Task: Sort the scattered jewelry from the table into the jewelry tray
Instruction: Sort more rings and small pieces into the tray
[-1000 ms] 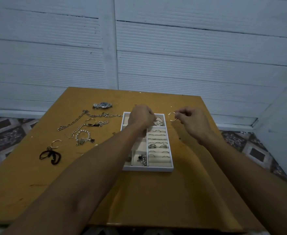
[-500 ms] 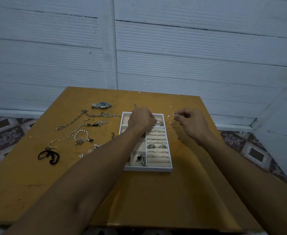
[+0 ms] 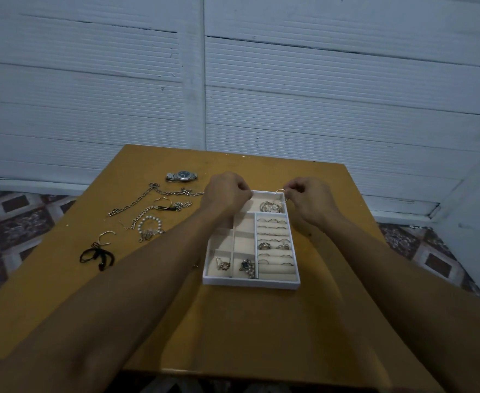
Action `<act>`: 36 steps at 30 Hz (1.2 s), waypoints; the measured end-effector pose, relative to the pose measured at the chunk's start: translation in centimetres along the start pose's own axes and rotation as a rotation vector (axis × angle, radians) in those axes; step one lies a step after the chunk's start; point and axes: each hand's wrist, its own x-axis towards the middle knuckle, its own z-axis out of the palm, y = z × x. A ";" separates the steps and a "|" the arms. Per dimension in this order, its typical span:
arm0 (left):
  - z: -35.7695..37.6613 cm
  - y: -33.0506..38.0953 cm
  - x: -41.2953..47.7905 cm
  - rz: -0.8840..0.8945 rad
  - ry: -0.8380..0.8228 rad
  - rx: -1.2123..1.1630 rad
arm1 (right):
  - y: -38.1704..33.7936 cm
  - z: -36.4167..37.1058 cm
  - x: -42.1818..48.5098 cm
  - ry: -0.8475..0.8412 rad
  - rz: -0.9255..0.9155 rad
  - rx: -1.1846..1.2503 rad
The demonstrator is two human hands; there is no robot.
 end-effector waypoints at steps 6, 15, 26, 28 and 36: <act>-2.9 -2.3 -1.1 0.038 0.018 -0.005 | -0.3 1.1 0.6 -0.087 -0.091 -0.201; -3.7 -3.8 -2.4 0.037 0.011 0.016 | 0.2 1.9 0.5 -0.197 -0.221 -0.482; -4.9 -4.5 -4.4 -0.034 0.021 -0.046 | -0.5 1.6 0.3 -0.206 -0.236 -0.590; -5.2 -4.6 -4.8 -0.038 0.017 -0.041 | -0.6 1.5 0.1 -0.182 -0.240 -0.572; -8.0 -6.6 -7.5 -0.077 0.074 -0.028 | -3.4 2.1 -2.3 -0.129 -0.160 -0.187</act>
